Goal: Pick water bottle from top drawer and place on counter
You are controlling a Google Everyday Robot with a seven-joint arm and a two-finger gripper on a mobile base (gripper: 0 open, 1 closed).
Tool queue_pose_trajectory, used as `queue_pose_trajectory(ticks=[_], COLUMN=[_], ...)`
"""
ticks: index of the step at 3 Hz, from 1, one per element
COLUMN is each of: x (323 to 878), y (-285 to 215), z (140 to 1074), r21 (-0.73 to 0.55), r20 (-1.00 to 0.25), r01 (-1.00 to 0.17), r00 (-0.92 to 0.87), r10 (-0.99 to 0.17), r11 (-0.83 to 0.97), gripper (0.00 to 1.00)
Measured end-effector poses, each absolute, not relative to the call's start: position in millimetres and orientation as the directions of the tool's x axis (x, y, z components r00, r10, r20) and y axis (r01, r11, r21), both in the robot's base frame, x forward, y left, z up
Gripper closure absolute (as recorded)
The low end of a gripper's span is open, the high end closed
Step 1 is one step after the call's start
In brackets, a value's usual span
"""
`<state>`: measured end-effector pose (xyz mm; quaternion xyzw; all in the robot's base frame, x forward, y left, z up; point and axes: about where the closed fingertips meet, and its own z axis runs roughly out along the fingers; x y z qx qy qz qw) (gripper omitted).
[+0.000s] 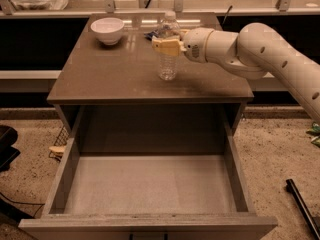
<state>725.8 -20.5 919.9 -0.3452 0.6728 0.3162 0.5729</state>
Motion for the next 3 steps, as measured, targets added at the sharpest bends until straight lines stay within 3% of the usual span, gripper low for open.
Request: queue_pose_trajectory(ticks=[1,3], x=[725.7,725.1], y=[-19.6,-13.9], z=[921.0,920.7], r21=[0.030,0.031], r20=[-0.989,-0.989], r01=[-0.828,-0.832], r00=[-0.105,-0.105], r10=[-0.102,-0.102], r11=[0.561,0.554], gripper=[0.54,0.07])
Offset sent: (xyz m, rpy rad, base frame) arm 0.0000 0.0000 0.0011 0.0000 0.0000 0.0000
